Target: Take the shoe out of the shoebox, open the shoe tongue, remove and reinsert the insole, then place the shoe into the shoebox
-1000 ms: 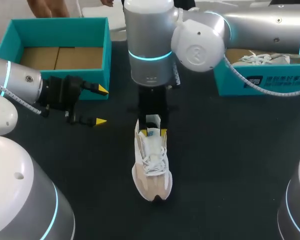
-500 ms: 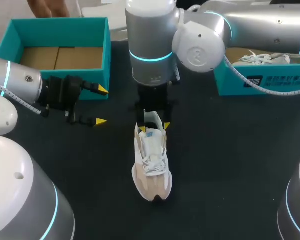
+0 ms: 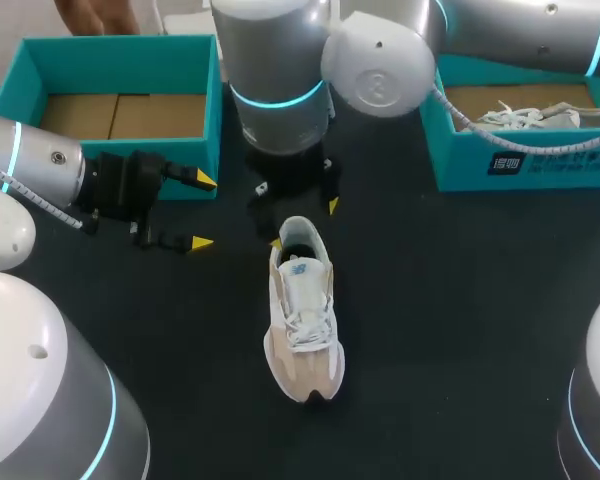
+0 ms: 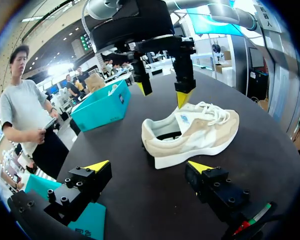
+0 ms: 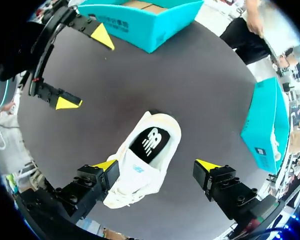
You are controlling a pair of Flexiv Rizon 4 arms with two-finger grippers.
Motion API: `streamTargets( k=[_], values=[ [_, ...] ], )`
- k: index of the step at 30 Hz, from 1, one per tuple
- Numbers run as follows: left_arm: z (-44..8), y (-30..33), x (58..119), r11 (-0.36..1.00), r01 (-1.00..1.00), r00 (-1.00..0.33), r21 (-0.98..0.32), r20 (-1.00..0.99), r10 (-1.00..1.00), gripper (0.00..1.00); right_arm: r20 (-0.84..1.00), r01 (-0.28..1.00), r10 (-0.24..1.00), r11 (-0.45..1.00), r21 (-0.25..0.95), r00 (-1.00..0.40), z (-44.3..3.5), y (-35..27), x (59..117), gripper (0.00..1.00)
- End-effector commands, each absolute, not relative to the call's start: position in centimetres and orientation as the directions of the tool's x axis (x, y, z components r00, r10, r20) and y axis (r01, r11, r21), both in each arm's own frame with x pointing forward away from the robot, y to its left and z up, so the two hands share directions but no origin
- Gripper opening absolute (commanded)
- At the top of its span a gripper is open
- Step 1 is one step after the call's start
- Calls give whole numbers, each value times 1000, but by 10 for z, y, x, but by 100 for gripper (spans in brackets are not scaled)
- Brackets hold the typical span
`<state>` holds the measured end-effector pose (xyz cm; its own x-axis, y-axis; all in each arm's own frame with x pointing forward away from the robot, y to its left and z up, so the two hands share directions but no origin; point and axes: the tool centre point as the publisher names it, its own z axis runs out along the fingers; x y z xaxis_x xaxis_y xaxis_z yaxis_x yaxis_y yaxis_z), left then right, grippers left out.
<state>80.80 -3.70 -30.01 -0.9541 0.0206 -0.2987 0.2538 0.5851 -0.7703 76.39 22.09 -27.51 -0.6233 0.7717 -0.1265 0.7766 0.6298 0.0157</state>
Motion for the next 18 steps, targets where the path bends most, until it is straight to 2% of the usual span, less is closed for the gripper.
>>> streamTargets(
  k=[1,6,9,15,18],
  values=[
    [-300,-37,807,588,253,-954,-768,-298,21,100,-154,734,728,678,22,-668,-275,223,760,100],
    [-300,-37,807,588,253,-954,-768,-298,21,100,-154,734,728,678,22,-668,-275,223,760,100],
    [-300,-37,807,588,253,-954,-768,-298,21,100,-212,602,584,798,-24,-784,-277,223,767,100],
    [-300,-37,807,588,253,-954,-768,-298,21,100,-237,363,331,926,-105,-913,-292,218,794,100],
    [-300,-37,807,588,253,-954,-768,-298,21,100,-214,312,283,943,-115,-935,-301,216,808,100]
  ],
)
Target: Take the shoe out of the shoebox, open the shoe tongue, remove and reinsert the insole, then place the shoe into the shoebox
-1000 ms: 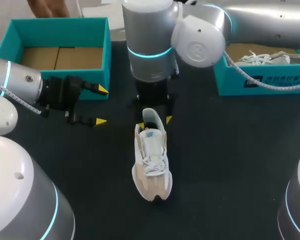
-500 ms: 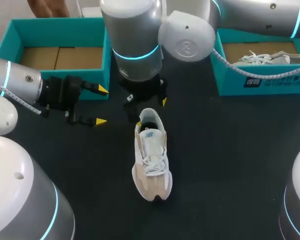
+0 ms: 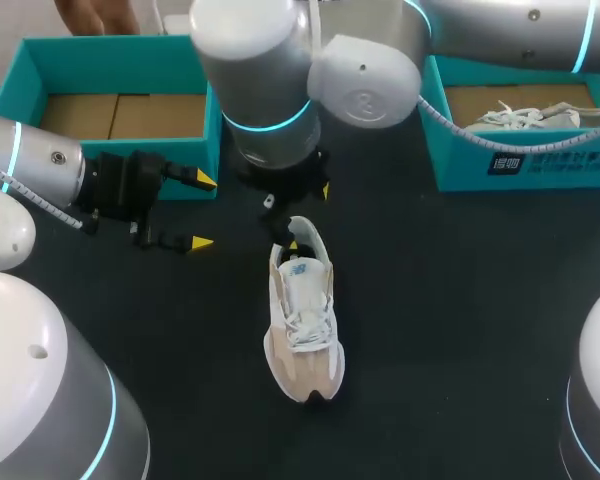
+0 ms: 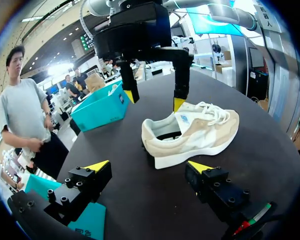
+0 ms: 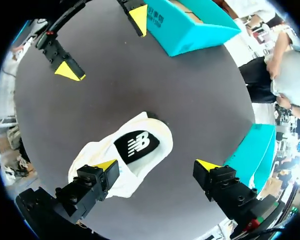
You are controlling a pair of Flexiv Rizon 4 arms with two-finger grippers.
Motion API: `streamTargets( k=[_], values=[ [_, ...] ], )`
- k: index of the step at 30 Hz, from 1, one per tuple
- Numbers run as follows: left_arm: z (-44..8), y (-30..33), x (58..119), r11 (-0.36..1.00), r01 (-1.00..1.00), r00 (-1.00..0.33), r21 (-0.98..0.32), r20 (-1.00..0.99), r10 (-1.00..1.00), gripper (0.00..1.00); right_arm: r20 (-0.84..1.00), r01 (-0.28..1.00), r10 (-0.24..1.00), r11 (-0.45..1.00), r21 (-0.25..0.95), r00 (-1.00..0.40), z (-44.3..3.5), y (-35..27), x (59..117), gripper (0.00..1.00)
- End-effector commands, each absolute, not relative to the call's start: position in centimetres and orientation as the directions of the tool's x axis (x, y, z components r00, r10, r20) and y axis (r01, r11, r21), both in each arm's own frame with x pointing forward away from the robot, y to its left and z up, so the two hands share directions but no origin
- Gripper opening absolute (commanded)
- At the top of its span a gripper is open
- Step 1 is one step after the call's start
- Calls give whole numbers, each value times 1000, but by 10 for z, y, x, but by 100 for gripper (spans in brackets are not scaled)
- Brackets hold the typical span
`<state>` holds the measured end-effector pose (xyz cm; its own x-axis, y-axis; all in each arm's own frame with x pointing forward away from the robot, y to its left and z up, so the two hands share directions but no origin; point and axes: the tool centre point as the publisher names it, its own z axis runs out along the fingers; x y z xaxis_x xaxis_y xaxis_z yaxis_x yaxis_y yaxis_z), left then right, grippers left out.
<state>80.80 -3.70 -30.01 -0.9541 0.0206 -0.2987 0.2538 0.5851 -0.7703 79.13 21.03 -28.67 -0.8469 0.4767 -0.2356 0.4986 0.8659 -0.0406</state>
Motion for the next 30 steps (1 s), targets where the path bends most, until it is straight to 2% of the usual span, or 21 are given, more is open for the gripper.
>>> streamTargets(
  k=[1,14,15,16,18,19,21,24,27,28,30],
  values=[
    [-300,-37,807,588,253,-954,-768,-298,21,100,-212,294,266,949,-113,-940,-304,217,813,100],
    [-300,-37,807,588,253,-954,-768,-298,21,100,-210,137,117,987,-84,-971,-350,218,830,100],
    [-300,-37,807,588,253,-954,-768,-298,21,100,-206,128,109,988,-84,-973,-351,217,831,93],
    [-300,-37,807,588,253,-954,-768,-298,21,100,-204,119,100,989,-83,-974,-354,215,831,76],
    [-300,-37,807,588,253,-954,-768,-298,21,100,-199,108,89,991,-85,-976,-356,214,831,54],
    [-300,-37,807,588,253,-954,-768,-298,21,100,-196,103,85,991,-84,-977,-357,213,831,48],
    [-300,-37,807,588,253,-954,-768,-298,21,100,-194,103,85,991,-86,-977,-359,211,831,48],
    [-300,-37,807,588,253,-954,-768,-298,21,100,-188,105,87,990,-90,-978,-362,209,831,40],
    [-300,-37,807,588,253,-954,-768,-298,21,100,-180,105,87,990,-98,-980,-364,209,832,15],
    [-300,-37,807,588,253,-954,-768,-298,21,100,-179,105,86,989,-100,-980,-365,209,832,0],
    [-300,-37,807,588,253,-954,-768,-298,21,100,-175,114,93,987,-114,-980,-367,210,832,0]
  ],
)
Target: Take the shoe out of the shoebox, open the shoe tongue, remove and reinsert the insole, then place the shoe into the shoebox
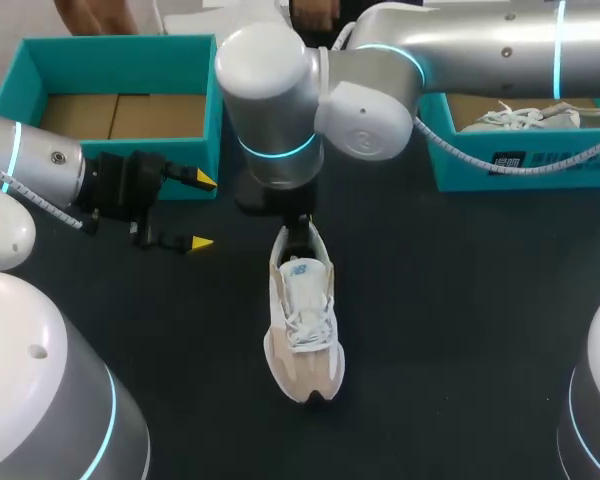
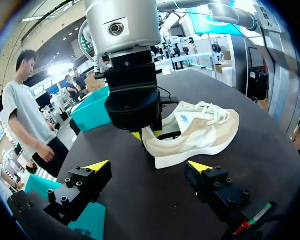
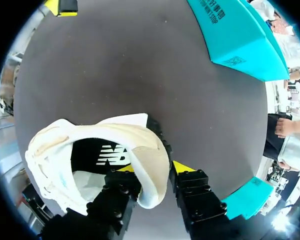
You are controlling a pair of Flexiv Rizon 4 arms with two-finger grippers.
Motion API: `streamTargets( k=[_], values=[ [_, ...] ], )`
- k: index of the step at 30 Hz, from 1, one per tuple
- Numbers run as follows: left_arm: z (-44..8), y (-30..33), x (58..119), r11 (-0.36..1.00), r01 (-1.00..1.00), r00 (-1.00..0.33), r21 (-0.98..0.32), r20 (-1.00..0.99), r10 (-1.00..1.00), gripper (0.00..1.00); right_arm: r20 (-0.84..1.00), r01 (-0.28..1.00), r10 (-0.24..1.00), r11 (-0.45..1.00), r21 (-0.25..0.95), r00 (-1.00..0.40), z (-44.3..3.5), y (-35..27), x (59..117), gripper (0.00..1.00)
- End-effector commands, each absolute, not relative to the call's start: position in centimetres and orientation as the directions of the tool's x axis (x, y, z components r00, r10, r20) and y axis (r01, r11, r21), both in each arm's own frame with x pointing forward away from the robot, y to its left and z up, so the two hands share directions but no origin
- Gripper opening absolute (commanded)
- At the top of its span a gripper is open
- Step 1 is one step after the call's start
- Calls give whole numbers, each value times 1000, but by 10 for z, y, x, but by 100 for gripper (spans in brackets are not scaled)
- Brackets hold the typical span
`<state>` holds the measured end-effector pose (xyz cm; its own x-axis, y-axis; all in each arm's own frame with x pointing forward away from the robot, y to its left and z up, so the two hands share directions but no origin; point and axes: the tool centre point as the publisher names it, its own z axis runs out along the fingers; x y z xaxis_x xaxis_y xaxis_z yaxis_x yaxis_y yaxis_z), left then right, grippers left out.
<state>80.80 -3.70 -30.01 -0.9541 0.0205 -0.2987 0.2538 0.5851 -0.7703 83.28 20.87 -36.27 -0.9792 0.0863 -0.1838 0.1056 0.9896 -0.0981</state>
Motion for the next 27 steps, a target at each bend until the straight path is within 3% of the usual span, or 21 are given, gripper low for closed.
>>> streamTargets(
  k=[1,10,27],
  values=[
    [-300,-37,807,588,253,-954,-768,-298,21,100,-174,123,102,986,-116,-979,-367,210,832,0],
    [-300,-37,807,588,253,-954,-768,-298,21,100,-171,208,177,960,-189,-969,-336,200,823,0],
    [-300,-37,807,588,253,-954,-768,-298,21,100,-231,189,155,973,-130,-961,-159,176,826,0]
  ],
)
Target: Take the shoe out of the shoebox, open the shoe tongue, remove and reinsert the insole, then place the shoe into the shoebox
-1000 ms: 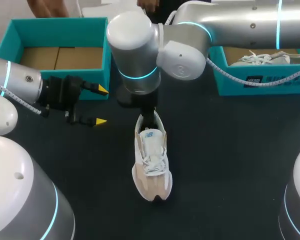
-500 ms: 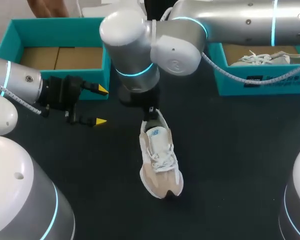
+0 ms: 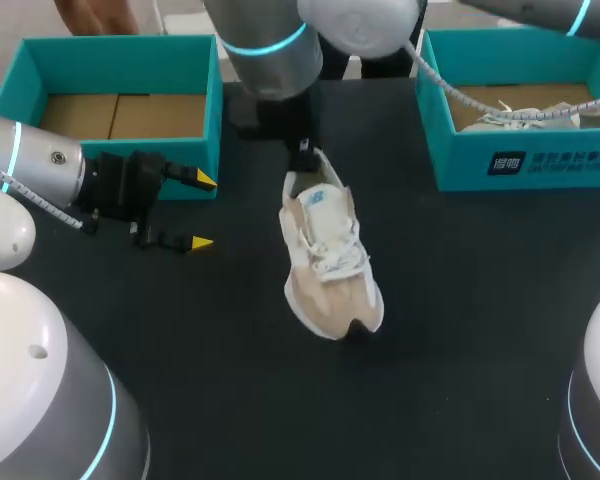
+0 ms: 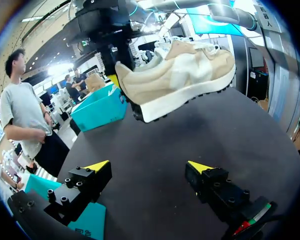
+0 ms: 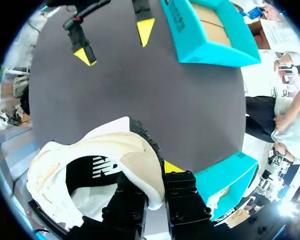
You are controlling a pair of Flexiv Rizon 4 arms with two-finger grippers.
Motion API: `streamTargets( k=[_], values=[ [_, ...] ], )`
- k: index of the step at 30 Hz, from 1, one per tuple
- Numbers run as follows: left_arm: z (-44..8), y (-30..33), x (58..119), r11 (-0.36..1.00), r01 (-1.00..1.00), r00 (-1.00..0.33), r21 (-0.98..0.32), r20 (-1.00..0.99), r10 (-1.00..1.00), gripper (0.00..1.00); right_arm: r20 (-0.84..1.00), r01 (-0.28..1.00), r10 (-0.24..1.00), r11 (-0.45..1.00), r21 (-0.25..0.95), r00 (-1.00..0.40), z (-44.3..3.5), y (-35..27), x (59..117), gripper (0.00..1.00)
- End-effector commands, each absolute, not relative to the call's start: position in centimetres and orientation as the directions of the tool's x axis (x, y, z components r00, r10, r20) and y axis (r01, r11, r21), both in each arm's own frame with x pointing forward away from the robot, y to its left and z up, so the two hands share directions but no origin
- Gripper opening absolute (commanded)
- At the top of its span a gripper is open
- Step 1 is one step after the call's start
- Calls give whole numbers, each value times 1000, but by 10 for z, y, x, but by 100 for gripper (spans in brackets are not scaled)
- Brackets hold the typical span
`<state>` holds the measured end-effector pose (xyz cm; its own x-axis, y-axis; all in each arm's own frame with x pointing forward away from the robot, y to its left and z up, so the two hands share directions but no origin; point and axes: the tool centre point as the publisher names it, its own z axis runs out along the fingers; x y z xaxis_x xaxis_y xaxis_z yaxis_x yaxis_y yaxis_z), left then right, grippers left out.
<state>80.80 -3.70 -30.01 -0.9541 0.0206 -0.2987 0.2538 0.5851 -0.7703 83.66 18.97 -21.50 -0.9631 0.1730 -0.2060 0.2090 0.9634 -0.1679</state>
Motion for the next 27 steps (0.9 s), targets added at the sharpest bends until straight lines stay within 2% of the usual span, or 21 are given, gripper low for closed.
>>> streamTargets(
  k=[1,3,19,23,27],
  values=[
    [-300,-37,807,588,253,-954,-768,-298,21,100,-238,195,159,971,-140,-958,-153,175,828,0],
    [-300,-37,807,588,253,-954,-768,-298,21,100,-276,249,202,957,-150,-940,-145,172,831,0],
    [-300,-37,807,588,253,-954,-768,-298,21,100,-283,245,196,958,-150,-939,-142,172,831,0],
    [-300,-37,807,588,253,-954,-768,-298,21,100,-280,283,229,943,-172,-932,-138,137,858,0],
    [-300,-37,807,588,253,-954,-768,-298,21,100,-289,260,202,949,-178,-936,-132,102,887,0]
  ],
)
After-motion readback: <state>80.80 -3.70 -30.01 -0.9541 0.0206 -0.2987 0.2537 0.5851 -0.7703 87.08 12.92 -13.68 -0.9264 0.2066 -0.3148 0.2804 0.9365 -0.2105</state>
